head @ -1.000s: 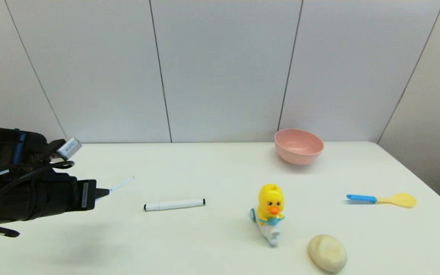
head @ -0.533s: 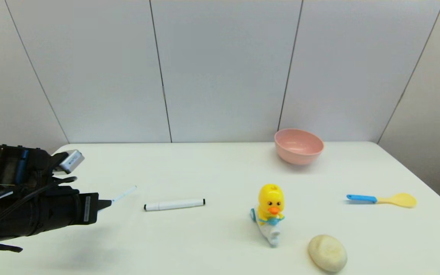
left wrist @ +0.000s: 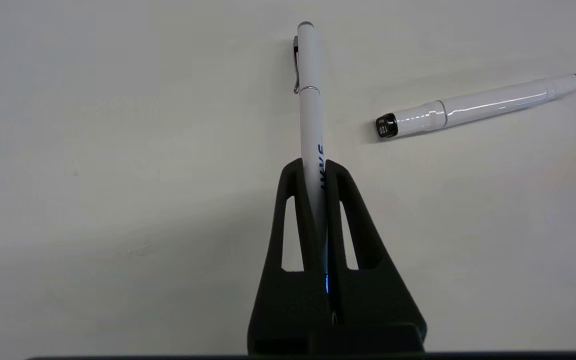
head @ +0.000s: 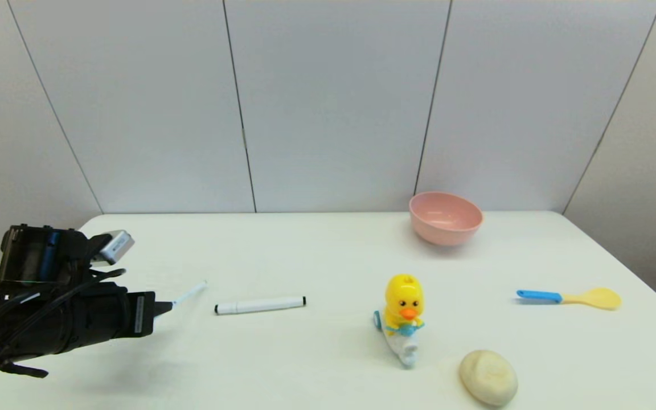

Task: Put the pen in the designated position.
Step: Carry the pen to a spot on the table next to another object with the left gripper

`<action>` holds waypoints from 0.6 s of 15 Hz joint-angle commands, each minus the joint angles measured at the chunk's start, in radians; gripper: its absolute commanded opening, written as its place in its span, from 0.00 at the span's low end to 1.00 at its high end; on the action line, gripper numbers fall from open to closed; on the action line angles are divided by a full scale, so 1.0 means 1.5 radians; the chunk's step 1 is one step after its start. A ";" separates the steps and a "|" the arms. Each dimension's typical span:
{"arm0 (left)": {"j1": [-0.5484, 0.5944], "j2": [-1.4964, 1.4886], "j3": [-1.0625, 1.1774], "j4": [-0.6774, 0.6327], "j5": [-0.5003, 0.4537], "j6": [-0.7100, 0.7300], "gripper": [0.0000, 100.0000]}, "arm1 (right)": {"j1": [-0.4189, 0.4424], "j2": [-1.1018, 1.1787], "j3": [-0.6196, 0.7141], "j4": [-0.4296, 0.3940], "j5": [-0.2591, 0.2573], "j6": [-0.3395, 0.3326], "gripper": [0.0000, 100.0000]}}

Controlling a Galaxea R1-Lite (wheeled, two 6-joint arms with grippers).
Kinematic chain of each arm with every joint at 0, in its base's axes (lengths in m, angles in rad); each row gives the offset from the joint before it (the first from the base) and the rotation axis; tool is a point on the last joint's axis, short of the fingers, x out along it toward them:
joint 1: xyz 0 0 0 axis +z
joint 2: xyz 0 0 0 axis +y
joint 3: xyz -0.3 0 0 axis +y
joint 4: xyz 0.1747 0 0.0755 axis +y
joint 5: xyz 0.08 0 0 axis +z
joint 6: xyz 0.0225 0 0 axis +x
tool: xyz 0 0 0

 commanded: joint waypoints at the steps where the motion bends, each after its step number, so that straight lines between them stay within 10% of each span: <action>1: -0.014 0.034 -0.003 -0.024 -0.001 -0.005 0.00 | 0.000 0.001 0.000 0.000 0.000 -0.001 1.00; 9: -0.042 0.054 0.000 -0.041 -0.001 -0.027 0.00 | 0.000 0.001 0.000 0.000 0.000 -0.001 1.00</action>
